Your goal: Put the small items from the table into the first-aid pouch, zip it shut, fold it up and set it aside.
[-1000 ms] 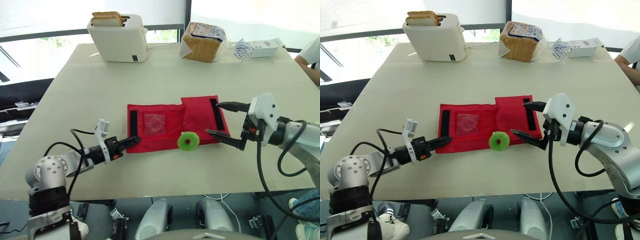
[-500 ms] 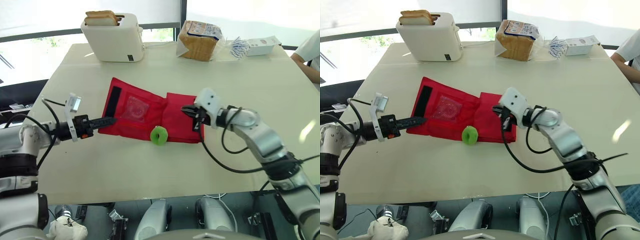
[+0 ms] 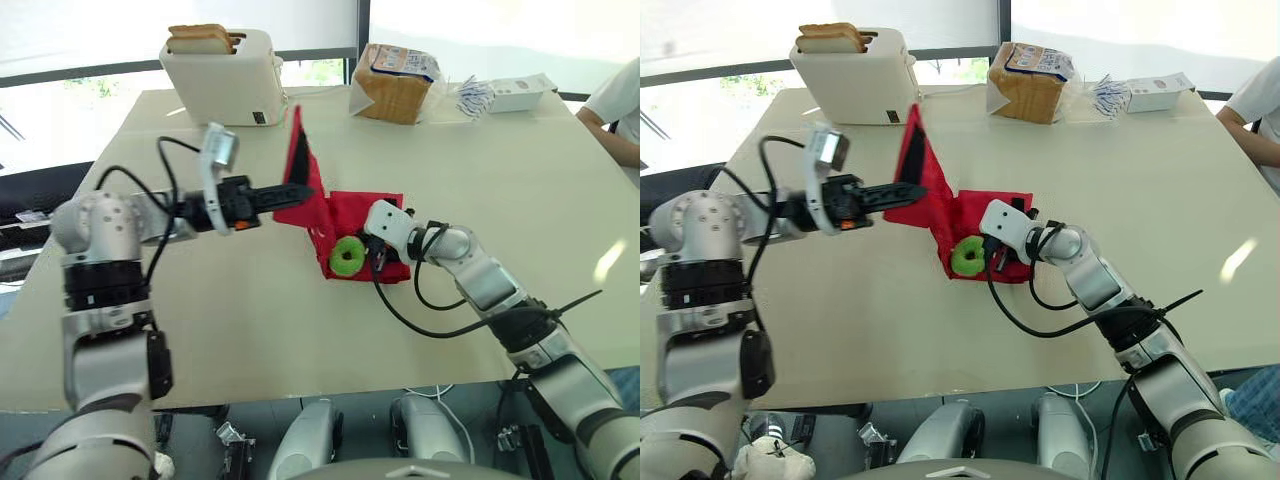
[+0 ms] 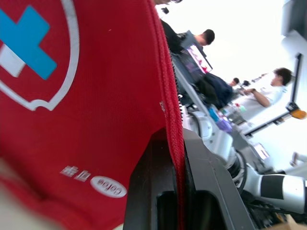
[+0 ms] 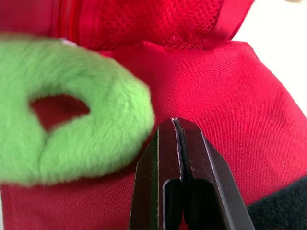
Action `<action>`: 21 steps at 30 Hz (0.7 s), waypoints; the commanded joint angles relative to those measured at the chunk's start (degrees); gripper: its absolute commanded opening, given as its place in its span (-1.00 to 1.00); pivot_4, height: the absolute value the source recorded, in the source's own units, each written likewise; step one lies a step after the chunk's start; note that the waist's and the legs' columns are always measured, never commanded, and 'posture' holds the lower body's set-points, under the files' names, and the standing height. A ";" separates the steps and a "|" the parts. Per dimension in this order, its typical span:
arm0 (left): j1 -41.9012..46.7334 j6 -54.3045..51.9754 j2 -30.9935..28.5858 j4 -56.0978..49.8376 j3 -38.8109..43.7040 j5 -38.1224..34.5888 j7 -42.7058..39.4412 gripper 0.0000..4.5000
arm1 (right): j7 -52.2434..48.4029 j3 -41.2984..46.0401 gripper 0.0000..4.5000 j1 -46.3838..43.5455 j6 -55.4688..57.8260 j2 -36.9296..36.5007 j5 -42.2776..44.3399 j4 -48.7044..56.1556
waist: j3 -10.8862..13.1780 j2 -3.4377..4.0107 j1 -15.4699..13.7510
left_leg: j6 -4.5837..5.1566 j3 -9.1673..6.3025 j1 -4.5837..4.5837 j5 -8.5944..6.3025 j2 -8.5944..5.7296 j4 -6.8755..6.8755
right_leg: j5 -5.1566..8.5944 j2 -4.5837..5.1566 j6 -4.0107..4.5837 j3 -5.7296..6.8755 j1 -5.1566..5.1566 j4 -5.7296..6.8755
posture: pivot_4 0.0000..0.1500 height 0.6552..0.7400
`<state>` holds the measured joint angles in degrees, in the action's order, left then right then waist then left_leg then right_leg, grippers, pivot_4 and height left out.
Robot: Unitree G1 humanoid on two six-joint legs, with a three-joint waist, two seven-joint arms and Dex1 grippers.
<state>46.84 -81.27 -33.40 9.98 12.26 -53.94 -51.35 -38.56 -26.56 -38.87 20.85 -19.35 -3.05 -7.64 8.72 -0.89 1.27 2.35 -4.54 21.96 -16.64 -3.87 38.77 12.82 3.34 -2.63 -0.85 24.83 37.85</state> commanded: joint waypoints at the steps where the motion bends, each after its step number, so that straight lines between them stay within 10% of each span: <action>1: 1.80 1.45 3.62 -2.09 -3.52 0.61 1.36 -1.00 | -1.06 -0.08 -0.98 3.11 0.79 0.42 -0.33 -1.45 | -0.01 0.01 0.20 | 0.00 0.00 0.00 0.00 0.00 0.00 | 0.00 -0.01 0.00 0.00 0.00 0.00 | 1.00 1.00; 20: 1.01 12.90 14.08 5.76 -16.43 14.46 2.46 -1.00 | 0.58 21.78 -0.98 31.47 30.78 -11.59 10.77 57.64 | 0.00 0.11 -0.91 | -0.01 -0.09 0.16 0.00 -0.04 0.05 | 0.00 0.02 -0.01 0.05 0.07 -0.05 | 1.00 1.00; 21: 0.84 12.40 14.26 5.47 -16.54 14.36 2.36 -0.68 | 0.60 23.85 -1.00 32.71 31.97 -12.19 11.65 59.38 | 0.00 0.10 -0.95 | -0.01 -0.10 0.20 0.01 -0.04 0.05 | 0.00 0.02 -0.01 0.06 0.07 -0.09 | 1.00 1.00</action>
<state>47.89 -68.68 -19.54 16.86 -3.40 -39.73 -48.72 -38.22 -6.00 -6.18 51.08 -31.18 7.16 47.70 8.72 -0.79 0.32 2.34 -4.63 22.13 -16.63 -3.91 38.82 12.82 3.36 -2.65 -0.80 24.87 37.76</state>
